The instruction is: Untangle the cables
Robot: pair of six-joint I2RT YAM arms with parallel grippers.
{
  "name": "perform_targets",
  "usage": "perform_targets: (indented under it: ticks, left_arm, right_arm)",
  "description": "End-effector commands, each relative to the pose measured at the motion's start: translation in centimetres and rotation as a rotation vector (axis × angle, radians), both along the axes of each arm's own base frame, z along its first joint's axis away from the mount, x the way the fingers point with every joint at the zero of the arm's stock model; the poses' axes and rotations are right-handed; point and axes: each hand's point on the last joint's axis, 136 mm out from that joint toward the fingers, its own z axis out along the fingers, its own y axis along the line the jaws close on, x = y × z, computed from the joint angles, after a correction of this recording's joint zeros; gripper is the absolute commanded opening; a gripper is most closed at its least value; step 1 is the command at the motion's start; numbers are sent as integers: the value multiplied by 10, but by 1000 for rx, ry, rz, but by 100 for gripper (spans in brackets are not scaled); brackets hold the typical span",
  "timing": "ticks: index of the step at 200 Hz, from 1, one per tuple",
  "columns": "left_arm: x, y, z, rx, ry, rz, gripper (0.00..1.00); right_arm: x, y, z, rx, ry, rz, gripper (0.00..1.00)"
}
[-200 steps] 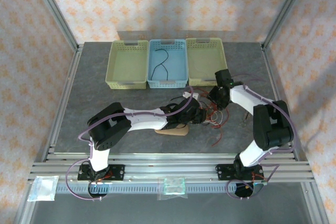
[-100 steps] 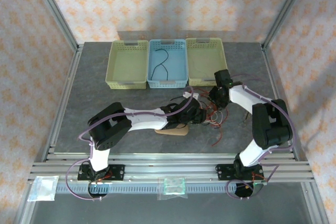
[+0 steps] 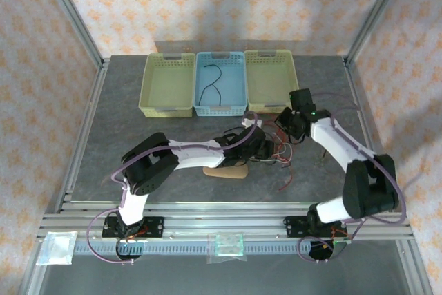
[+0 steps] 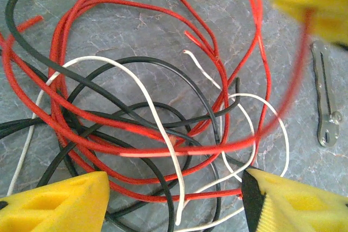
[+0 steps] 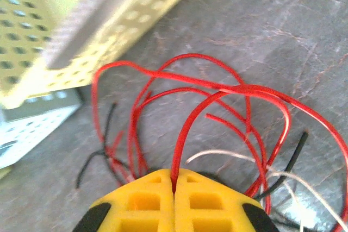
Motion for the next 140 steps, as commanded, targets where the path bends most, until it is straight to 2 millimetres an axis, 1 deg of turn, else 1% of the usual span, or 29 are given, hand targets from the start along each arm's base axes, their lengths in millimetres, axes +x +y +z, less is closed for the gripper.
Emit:
perform_targets:
  ticks: [1, 23, 61, 75, 77, 81, 140]
  left_arm:
    - [14, 4, 0, 25, -12, 38, 67]
    - [22, 6, -1, 24, -8, 51, 68]
    - [30, 10, -5, 32, -2, 65, 68]
    - [31, 10, -7, 35, 1, 65, 68]
    - [31, 10, -7, 35, 1, 65, 68]
    - [32, 10, -7, 36, 2, 66, 68]
    - [32, 9, -17, 48, 21, 63, 68]
  right_arm:
    - [-18, 5, 13, 42, 1, 19, 1]
    - [-24, 9, 34, 73, -37, 29, 0]
    - [-28, 8, 73, 91, -107, 27, 0]
    - [-27, 8, 81, 92, -117, 29, 0]
    - [-28, 8, 89, 97, -138, 28, 0]
    - [-29, 8, 95, 99, -153, 30, 0]
    - [-29, 8, 151, 132, -293, 33, 0]
